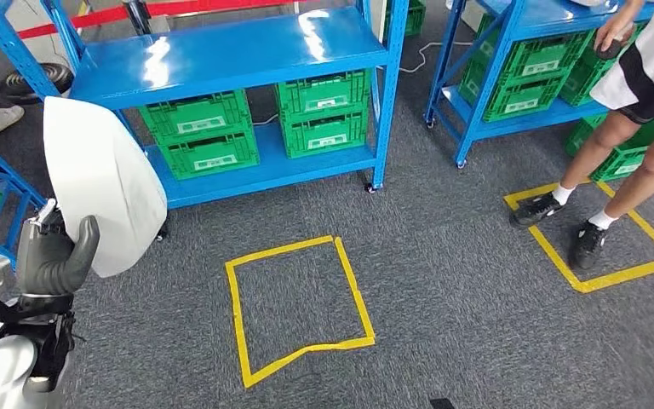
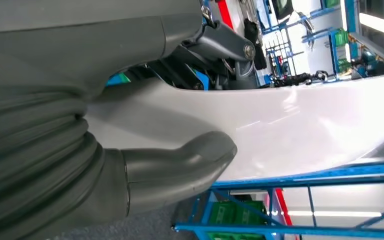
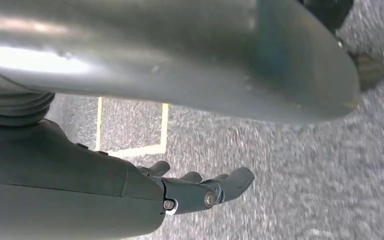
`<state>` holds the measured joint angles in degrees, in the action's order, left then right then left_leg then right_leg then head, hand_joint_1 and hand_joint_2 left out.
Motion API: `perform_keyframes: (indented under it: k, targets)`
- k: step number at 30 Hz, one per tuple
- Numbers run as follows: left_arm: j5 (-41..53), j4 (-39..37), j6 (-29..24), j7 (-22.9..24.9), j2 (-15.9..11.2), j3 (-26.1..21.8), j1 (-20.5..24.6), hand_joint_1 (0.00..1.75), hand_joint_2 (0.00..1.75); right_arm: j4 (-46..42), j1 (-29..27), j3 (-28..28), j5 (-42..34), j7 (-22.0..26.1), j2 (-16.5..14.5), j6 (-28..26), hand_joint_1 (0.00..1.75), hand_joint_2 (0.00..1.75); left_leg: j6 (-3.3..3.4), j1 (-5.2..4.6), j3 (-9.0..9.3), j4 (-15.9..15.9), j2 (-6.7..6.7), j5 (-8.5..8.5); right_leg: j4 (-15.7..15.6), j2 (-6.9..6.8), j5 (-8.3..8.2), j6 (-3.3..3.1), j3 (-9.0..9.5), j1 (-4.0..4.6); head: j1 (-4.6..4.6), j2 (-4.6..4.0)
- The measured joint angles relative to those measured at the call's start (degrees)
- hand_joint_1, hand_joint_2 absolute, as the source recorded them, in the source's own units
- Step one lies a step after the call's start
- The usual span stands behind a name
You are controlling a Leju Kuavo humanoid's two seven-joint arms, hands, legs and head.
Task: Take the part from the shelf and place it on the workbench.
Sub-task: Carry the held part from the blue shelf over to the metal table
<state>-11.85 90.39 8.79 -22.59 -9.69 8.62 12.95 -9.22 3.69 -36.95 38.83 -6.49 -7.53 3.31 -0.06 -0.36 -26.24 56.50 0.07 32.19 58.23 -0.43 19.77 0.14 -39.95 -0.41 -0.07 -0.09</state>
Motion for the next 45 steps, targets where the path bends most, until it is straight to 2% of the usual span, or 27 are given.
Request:
perform_keyframes:
  k: [1, 2, 4, 5, 6, 7, 9, 11, 13, 15, 16, 18, 20, 21, 23, 25, 27, 29, 30, 32, 33, 35, 37, 38, 42, 43, 45]
  targets:
    - [0.01, -0.01, -0.01, 0.02, -0.03, -0.04, -0.03, 1.75, 1.75, 0.01, -0.04, 0.01, 0.01, -0.01, 0.0, 0.02, 0.0, 0.0, 0.52, 0.09, -0.61, -0.04, 0.07, -0.73, 0.37, 0.08, 0.73, 0.36, -0.37, -0.03, -0.06, 0.0]
    - [0.01, -0.02, -0.02, 0.04, -0.03, -0.05, -0.08, 1.75, 1.75, 0.01, -0.1, 0.01, 0.01, -0.01, 0.01, 0.05, 0.0, 0.0, 0.95, 0.23, -1.37, -0.12, 0.15, -1.56, 1.82, 0.17, 2.75, 0.69, -1.02, -0.03, 0.01, 0.0]
    - [0.01, -0.02, -0.02, 0.05, -0.03, -0.05, -0.18, 1.75, 1.75, 0.02, -0.12, 0.01, 0.01, -0.01, 0.01, 0.09, 0.0, 0.0, 1.41, 0.31, -3.25, 0.0, 0.24, -3.21, 8.31, 0.29, 9.17, 1.18, -2.94, -0.11, 0.09, 0.0]
    - [0.01, -0.02, -0.02, 0.06, -0.03, -0.05, -0.26, 1.75, 1.75, 0.02, -0.11, 0.01, 0.01, -0.01, 0.01, 0.11, 0.0, 0.0, 1.46, 0.31, -4.3, 0.19, 0.25, -4.03, 12.38, 0.29, 11.6, 1.38, -3.74, -0.12, 0.1, 0.0]
    - [0.01, -0.03, -0.02, 0.07, -0.03, -0.05, -0.34, 1.75, 1.75, 0.02, -0.09, 0.01, 0.01, -0.01, 0.01, 0.12, 0.0, 0.0, 1.42, 0.3, -5.42, 0.46, 0.26, -4.81, 15.72, 0.29, 12.53, 1.49, -4.05, -0.13, 0.1, 0.0]
    - [0.01, -0.04, -0.02, 0.08, -0.03, -0.05, -0.44, 1.75, 1.75, 0.01, -0.08, 0.01, 0.01, -0.01, 0.02, 0.12, 0.0, 0.0, 1.33, 0.31, -6.64, 0.82, 0.27, -5.55, 17.52, 0.29, 12.06, 1.55, -3.51, -0.14, 0.1, 0.0]
    - [0.01, -0.05, -0.02, 0.1, -0.03, -0.05, -0.61, 1.75, 1.75, 0.01, -0.03, 0.01, 0.01, -0.01, 0.05, 0.12, 0.0, 0.0, 1.02, 0.37, -9.08, 1.71, 0.29, -6.79, 14.81, 0.28, 9.45, 1.45, 0.77, -0.19, 0.11, 0.0]
    - [0.01, 0.1, -0.02, 0.1, -0.05, -0.07, -0.67, 1.75, 1.75, 0.0, 0.2, 0.01, 0.01, 0.02, 0.08, 0.12, 0.0, 0.0, 0.5, 0.31, -10.95, 2.68, 0.31, -7.72, 6.71, 0.36, 10.19, 0.98, 7.33, -0.09, 0.1, 0.0]
    - [0.01, 0.21, -0.03, 0.12, -0.08, -0.11, -0.57, 1.75, 1.75, 0.0, 0.43, 0.01, 0.01, 0.04, 0.07, 0.15, 0.0, 0.0, -0.2, 0.22, -11.75, 3.06, 0.37, -8.67, 1.48, 0.49, 12.11, 0.14, 10.48, 0.15, 0.13, 0.0]
    - [0.01, 0.15, -0.06, 0.18, -0.1, -0.14, -0.49, 1.75, 1.75, 0.01, 0.44, 0.01, 0.01, 0.02, 0.01, 0.24, 0.0, 0.0, -0.96, 0.31, -11.95, 2.77, 0.37, -9.6, 0.74, 0.42, 11.51, -0.88, 9.99, 0.24, 0.22, 0.0]
    - [0.01, 0.1, -0.08, 0.21, -0.13, -0.14, -0.49, 1.75, 1.75, 0.01, 0.43, 0.01, 0.01, 0.04, -0.04, 0.28, 0.0, 0.0, -1.32, 0.4, -12.27, 3.0, 0.32, -9.12, 0.65, 0.32, 10.9, -1.41, 9.49, 0.21, 0.19, 0.0]
    - [-0.05, 0.03, -0.11, 0.09, -0.2, -0.14, -0.5, 1.75, 1.75, 0.02, 0.41, 0.01, 0.01, 0.23, -0.14, 0.38, 0.0, 0.0, -2.02, 0.6, -13.71, 6.17, 0.21, -5.11, 0.37, 0.11, 9.6, -2.18, 8.08, 0.01, 0.1, 0.0]
    - [-0.13, 0.01, -0.11, -0.39, -0.25, -0.14, -0.56, 1.75, 1.75, 0.02, 0.37, 0.01, 0.02, 0.67, -0.15, 0.67, 0.0, 0.0, -2.56, 0.71, -15.5, 12.98, 0.18, 0.2, 0.36, 0.1, 8.35, -2.38, 6.45, 0.02, 0.02, 0.0]
    - [-0.13, -0.02, -0.11, -0.67, -0.25, -0.14, -0.63, 1.75, 1.75, 0.02, 0.32, 0.01, 0.06, 0.89, -0.16, 0.9, 0.0, 0.0, -2.7, 0.74, -15.92, 16.32, 0.18, 1.35, 0.39, 0.08, 7.66, -2.36, 5.66, 0.04, 0.03, 0.0]
    - [-0.05, -0.11, -0.08, -1.04, -0.25, -0.14, -0.76, 1.75, 1.75, 0.02, 0.23, 0.02, 0.38, 1.34, -0.17, 1.59, 0.0, 0.0, -2.68, 0.74, -14.65, 18.7, 0.2, -0.33, 0.49, -0.26, 6.39, -2.25, 4.12, 0.07, 0.02, 0.0]
    - [0.09, -0.15, 0.05, -1.23, -0.25, -0.13, -0.7, 1.75, 1.75, 0.02, 0.17, 0.07, 0.9, 1.86, -0.26, 2.34, 0.0, 0.0, -2.32, 0.66, -9.3, 13.03, 1.12, -2.83, 0.64, -0.83, 5.39, -2.04, 3.01, 0.12, 0.02, 0.0]
    - [0.32, -0.15, 0.21, -1.26, -0.2, -0.06, -0.22, 1.75, 1.75, 0.02, 0.07, 0.14, 1.23, 2.15, -0.43, 2.6, 0.0, 0.0, -1.64, 0.22, -3.32, 4.6, 2.79, -1.93, 0.84, -1.44, 4.75, -1.54, 2.57, 0.3, 0.05, 0.0]
    - [0.51, -0.18, 0.28, -1.19, -0.13, 0.01, 0.3, 1.75, 1.75, 0.02, -0.01, 0.18, 1.31, 2.16, -0.58, 2.54, 0.0, 0.0, -0.71, -0.19, -1.48, 0.89, 3.03, -0.57, 0.82, -2.44, 4.24, -0.87, 2.59, 0.35, 0.07, 0.0]
    - [0.54, -0.22, 0.29, -1.15, -0.09, 0.02, 0.41, 1.75, 1.75, 0.02, -0.03, 0.2, 1.31, 2.15, -0.62, 2.47, 0.0, 0.0, -0.13, -0.14, -1.8, 0.61, 2.55, -0.76, 0.79, -2.92, 4.03, -0.48, 2.6, 0.34, 0.07, 0.0]
    - [0.55, -0.32, 0.31, -1.04, 0.06, 0.03, 0.51, 1.75, 1.75, 0.02, -0.07, 0.22, 1.28, 2.15, -0.66, 2.26, 0.0, 0.0, 0.79, 0.05, -2.25, 0.39, 1.61, -1.63, 2.09, -2.35, 5.11, 0.29, 2.11, 0.19, 0.07, 0.0]
    - [0.55, -0.39, 0.32, -0.99, 0.15, 0.03, 0.56, 1.75, 1.75, 0.02, -0.11, 0.24, 1.27, 2.15, -0.66, 2.19, 0.0, 0.0, 1.16, 0.17, -2.53, 0.34, 1.18, -2.14, 4.28, -1.54, 6.77, 0.62, 1.24, 0.15, 0.09, 0.0]
    - [0.56, -0.61, 0.33, -0.93, 0.36, 0.05, 0.63, 1.75, 1.75, 0.02, -0.3, 0.25, 1.23, 2.13, -0.66, 2.08, 0.0, 0.0, 1.49, 0.21, -3.51, 0.66, 0.16, -2.87, 11.75, -0.18, 11.42, 1.0, -1.61, 0.07, 0.12, 0.0]
    - [0.57, -0.96, 0.37, -0.91, 0.48, 0.07, 0.58, 1.75, 1.75, 0.02, -0.53, 0.25, 1.2, 2.13, -0.64, 1.96, 0.0, 0.0, 1.44, 0.19, -4.65, 1.22, -1.02, -3.39, 16.93, 0.07, 13.71, 1.12, -3.12, 0.05, 0.13, 0.0]
    - [0.57, -1.12, 0.38, -0.9, 0.49, 0.07, 0.56, 1.75, 1.75, 0.02, -0.59, 0.25, 1.19, 2.13, -0.64, 1.92, 0.0, 0.0, 1.35, 0.22, -5.12, 1.55, -1.62, -3.54, 16.38, 0.14, 13.23, 1.08, -2.3, 0.03, 0.13, 0.0]
    - [0.57, -1.38, 0.41, -0.94, 0.51, 0.07, 0.74, 1.75, 1.75, 0.02, -0.62, 0.27, 1.19, 2.15, -0.63, 2.02, 0.0, 0.0, 0.6, 0.26, -6.33, 2.82, -3.56, -3.64, 3.17, 2.33, 9.02, 0.29, 5.82, -0.05, 0.13, 0.0]
    - [0.57, -1.47, 0.42, -0.96, 0.51, 0.07, 0.82, 1.75, 1.75, 0.02, -0.62, 0.28, 1.21, 2.15, -0.62, 2.13, 0.0, 0.0, 0.27, 0.26, -6.54, 2.9, -3.91, -3.71, 1.92, 2.64, 8.96, -0.01, 6.43, 0.01, 0.12, 0.0]
    - [0.57, -1.66, 0.43, -0.98, 0.49, 0.05, 0.89, 1.75, 1.75, 0.02, -0.61, 0.32, 1.26, 2.15, -0.61, 2.4, 0.0, 0.0, -0.46, 0.3, -6.85, 2.65, -4.63, -4.03, 1.67, 1.86, 8.7, -0.7, 6.43, 0.09, 0.11, 0.0]
